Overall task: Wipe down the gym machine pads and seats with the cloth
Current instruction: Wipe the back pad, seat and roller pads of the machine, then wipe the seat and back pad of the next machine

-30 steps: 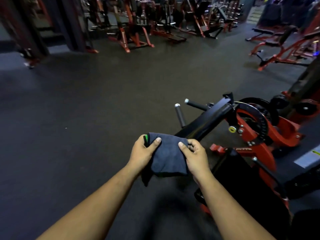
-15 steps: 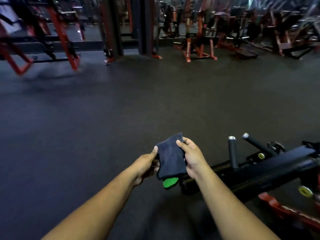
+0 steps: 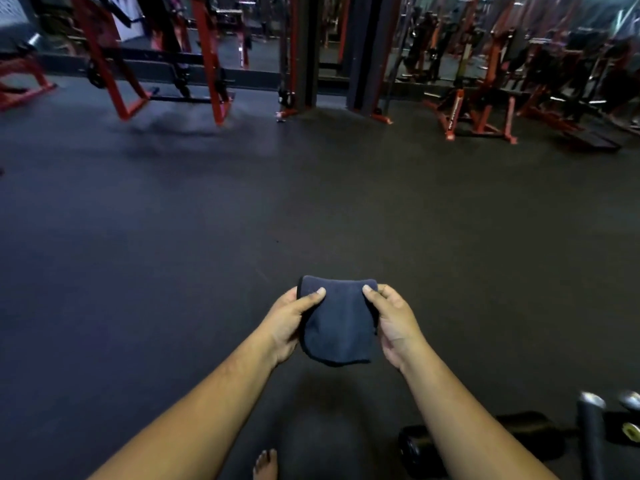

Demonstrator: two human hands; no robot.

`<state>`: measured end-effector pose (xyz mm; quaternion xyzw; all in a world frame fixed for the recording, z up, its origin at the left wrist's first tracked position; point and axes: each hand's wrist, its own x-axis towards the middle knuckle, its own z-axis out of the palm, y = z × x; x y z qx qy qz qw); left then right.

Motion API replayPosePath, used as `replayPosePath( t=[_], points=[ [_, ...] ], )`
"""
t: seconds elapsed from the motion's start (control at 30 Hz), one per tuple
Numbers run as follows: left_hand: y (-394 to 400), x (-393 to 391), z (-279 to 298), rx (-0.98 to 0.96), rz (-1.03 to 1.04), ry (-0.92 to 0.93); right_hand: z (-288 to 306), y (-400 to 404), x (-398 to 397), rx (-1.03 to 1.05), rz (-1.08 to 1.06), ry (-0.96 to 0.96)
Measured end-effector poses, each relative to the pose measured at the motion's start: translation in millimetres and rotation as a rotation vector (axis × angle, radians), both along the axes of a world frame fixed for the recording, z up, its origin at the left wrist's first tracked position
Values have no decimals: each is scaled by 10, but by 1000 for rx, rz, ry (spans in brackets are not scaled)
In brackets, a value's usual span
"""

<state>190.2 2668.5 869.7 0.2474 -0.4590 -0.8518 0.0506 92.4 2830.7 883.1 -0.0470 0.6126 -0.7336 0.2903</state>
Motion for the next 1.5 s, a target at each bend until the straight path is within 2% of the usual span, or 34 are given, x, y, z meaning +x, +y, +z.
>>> replayPosePath(
  t=[0.2, 0.27, 0.4, 0.47, 0.53, 0.67, 0.77, 1.0, 1.13, 1.2, 1.37, 1.5],
  points=[
    [-1086, -420, 17, 129, 133, 0, 27, -1042, -400, -20, 10, 59],
    [-1427, -573, 108, 110, 3, -59, 99, -1340, -554, -67, 42, 66],
    [-1818, -821, 104, -18, -308, -293, 235, -1758, -848, -92, 66, 66],
    [-1961, -976, 64, -36, -343, -310, 280, -1929, -1023, -111, 60, 31],
    [-2120, -1188, 116, -41, -302, -263, 300, -2130, -1252, -143, 48, 16],
    [-2502, -1733, 243, -9, -31, -103, 244, -2498, -1757, -184, 40, -11],
    [-2829, -2179, 300, -9, 73, -54, 184, -2782, -2202, -212, 67, -17],
    [-3764, -3256, 343, -323, 372, -160, 115, -3651, -3461, -109, 119, 53],
    [-4311, -3647, 377, -584, 350, -163, 185, -4218, -3999, -66, 170, 103],
    [-4617, -3825, 367, -760, 354, -201, 168, -4546, -4264, -5, 182, 188],
    [-5535, -4312, 281, -1331, 391, -416, 88, -5452, -4968, 246, 182, 546],
    [-6311, -4777, 250, -1602, 304, -481, -33, -6248, -5477, 318, 167, 658]
  ],
)
